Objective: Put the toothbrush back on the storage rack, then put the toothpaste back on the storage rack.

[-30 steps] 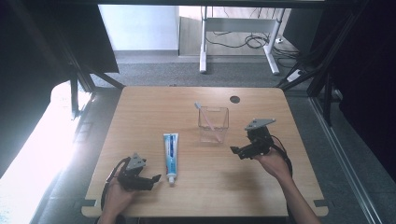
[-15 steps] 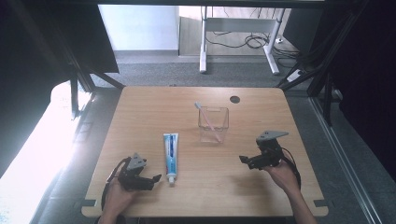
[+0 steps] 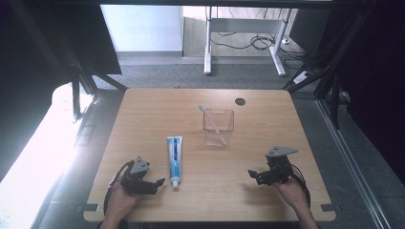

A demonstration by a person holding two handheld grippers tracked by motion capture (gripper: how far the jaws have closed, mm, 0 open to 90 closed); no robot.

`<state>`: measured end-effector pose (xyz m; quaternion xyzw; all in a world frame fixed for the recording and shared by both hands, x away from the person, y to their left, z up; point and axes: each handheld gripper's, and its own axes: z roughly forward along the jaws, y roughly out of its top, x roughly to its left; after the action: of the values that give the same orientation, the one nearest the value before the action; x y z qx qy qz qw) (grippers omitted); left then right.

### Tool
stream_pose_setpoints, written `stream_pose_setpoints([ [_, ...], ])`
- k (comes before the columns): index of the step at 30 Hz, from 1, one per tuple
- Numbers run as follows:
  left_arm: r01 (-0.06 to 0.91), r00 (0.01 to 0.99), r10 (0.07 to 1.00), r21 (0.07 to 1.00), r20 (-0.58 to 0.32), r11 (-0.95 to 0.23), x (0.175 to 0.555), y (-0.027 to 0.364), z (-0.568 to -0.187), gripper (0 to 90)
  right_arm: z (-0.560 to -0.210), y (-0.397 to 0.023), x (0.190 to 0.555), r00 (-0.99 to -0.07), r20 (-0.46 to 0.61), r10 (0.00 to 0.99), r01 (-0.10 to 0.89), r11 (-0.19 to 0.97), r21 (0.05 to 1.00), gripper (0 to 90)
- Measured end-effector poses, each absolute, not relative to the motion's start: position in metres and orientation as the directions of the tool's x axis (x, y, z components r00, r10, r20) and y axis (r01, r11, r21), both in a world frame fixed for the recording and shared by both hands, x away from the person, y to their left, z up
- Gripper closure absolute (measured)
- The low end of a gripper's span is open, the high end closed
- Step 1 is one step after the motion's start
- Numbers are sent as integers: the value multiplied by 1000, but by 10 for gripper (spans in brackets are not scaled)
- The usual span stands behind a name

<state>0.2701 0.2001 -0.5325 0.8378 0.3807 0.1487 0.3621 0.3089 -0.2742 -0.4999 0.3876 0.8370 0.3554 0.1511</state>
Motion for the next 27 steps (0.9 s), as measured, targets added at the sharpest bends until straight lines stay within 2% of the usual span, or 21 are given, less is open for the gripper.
stream_pose_setpoints([
  [13,529,667,745,715,-16,-457,271,200,-532,130,-519,-279,291,-646,-25,763,538,478,695,11],
  [27,536,661,750,717,-27,-446,270,201,-526,148,-524,-281,287,-646,-46,762,522,485,702,26],
])
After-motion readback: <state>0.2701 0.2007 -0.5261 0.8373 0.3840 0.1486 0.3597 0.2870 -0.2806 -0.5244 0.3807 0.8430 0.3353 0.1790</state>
